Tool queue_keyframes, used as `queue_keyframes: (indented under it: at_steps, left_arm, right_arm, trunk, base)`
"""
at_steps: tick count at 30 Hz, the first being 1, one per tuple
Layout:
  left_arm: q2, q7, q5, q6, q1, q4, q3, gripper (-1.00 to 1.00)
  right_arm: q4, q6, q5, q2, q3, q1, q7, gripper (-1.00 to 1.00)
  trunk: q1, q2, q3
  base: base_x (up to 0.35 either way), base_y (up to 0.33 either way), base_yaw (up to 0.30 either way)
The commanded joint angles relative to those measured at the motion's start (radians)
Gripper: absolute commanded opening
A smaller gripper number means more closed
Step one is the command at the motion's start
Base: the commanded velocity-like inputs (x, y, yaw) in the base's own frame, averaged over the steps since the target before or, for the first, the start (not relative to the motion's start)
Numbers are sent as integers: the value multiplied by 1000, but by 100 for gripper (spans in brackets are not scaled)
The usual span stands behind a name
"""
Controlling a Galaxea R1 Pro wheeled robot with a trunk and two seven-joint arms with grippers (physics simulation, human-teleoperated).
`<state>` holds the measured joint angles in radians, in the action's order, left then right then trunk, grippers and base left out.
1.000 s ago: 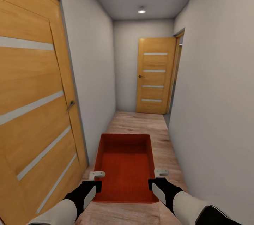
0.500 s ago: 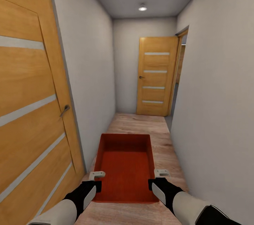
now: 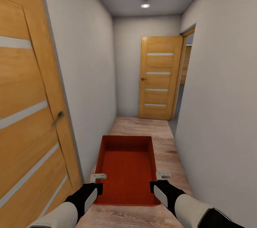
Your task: Move the two storage containers from the living room to the garage. In the garage, place one container on the floor and stack the other container on top of it (either order is fine).
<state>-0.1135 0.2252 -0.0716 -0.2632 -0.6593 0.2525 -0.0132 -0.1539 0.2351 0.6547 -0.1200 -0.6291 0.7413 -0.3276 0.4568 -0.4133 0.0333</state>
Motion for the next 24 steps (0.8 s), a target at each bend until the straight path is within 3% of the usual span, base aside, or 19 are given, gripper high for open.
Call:
queue_keyframes:
  at_steps: [1, 7, 17, 24]
  left_arm:
    - [5, 11, 8, -8, 1, -1, -7, -100]
    - [5, 11, 8, -8, 1, -1, -7, -100]
    - [5, 11, 8, -8, 1, -1, -7, -100]
    - [5, 11, 8, -10, 1, -1, -7, -100]
  right_arm:
    - [-3, -37, -32, 3, 8, 1, -10, -100]
    - [-3, -37, -32, 3, 8, 1, -10, -100]
    - [-3, -37, -31, 3, 8, 1, -10, -100]
    - [-3, -37, -32, 3, 8, 1, -10, -100]
  trunk:
    - [1, -1, 0]
    - [1, -1, 0]
    - [1, -1, 0]
    - [1, -1, 0]
  base:
    - [323, 0, 0]
    - [323, 0, -20]
    - [323, 0, -215]
    - [323, 0, -36]
